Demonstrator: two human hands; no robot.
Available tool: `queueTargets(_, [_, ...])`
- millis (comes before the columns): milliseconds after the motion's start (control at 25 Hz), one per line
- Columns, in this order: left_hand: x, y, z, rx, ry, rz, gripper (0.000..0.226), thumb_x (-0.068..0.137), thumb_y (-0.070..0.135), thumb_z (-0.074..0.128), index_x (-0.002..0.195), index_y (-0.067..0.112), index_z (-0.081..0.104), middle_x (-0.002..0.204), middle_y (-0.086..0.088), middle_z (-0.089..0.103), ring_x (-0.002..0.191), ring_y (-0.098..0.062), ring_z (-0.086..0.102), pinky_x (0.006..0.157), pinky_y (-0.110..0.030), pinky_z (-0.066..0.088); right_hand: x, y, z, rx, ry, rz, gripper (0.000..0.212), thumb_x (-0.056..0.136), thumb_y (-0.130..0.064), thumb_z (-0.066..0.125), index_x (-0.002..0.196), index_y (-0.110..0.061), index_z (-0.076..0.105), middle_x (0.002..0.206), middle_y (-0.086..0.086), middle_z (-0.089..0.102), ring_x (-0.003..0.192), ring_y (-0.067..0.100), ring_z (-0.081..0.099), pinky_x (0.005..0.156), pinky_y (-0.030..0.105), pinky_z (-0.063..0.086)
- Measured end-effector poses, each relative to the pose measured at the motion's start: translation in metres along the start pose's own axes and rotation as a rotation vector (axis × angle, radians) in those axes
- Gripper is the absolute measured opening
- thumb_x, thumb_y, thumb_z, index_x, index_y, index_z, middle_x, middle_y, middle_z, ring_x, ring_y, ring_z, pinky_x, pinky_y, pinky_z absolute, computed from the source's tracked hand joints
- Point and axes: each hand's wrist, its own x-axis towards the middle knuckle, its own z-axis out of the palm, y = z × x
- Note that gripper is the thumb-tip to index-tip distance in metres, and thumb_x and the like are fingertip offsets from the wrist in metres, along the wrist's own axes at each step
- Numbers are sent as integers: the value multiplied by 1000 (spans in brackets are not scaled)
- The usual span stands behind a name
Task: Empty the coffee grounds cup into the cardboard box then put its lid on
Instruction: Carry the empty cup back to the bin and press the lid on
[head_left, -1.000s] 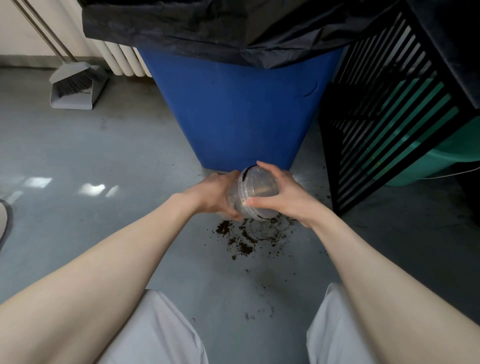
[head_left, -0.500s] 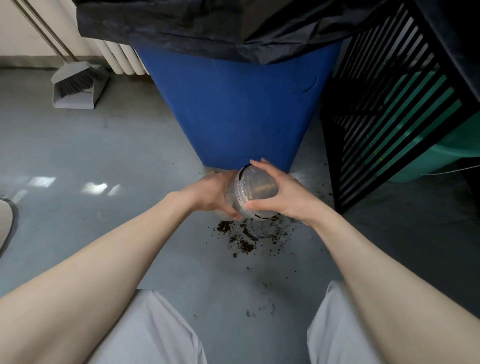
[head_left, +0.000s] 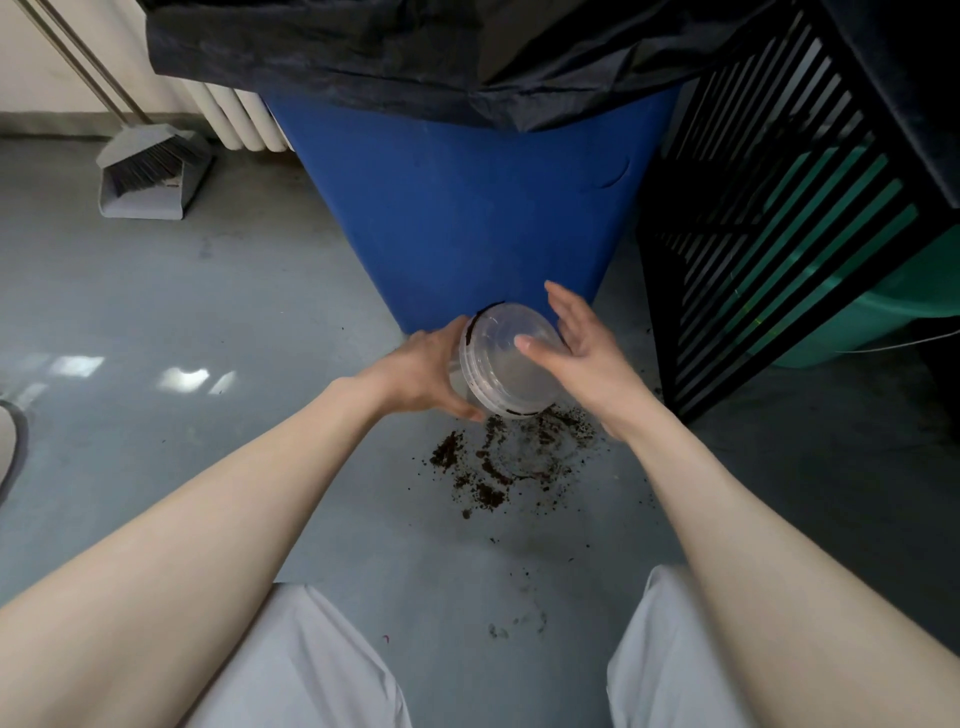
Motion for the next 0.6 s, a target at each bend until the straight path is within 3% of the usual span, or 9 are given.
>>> queueTargets(80, [0,0,-1,-12,19,8,106,55,48,97,143,29,41,127,6,69,116,-20,65,100,-33,53,1,-2,-2,13,84,22,77,84,-27,79,149,-35,39,162,-6,31,147,16,33,119,43,33])
queueTargets(280, [0,2,2,-23,-8,9,110,54,51,97,145,32,39,131,8,68,120,-19,64,104,-38,53,-1,3,-11,152,122,339,70,71,-36,88,133,-25,57,130,2,63,115,22,64,93,39,57])
queueTargets(400, [3,5,4,-58,-28,17,111,56,47,98,148,32,38,136,8,65,126,-18,61,109,-38,50,-2,5,-15,253,94,469,55,69,-35,89,117,-19,67,117,4,71,107,24,68,79,36,60])
queueTargets(520, [2,6,3,-89,-24,20,115,56,46,99,153,33,39,144,3,56,134,-20,52,116,-41,44,-1,5,-17,327,106,523,57,66,-32,91,115,-13,68,114,6,71,107,24,67,78,37,60])
queueTargets(600, [1,6,1,-104,-21,1,110,55,47,99,149,36,44,138,0,51,130,-21,47,115,-43,43,0,6,-17,388,119,562,56,64,-29,92,110,-11,65,112,7,70,105,24,66,78,40,60])
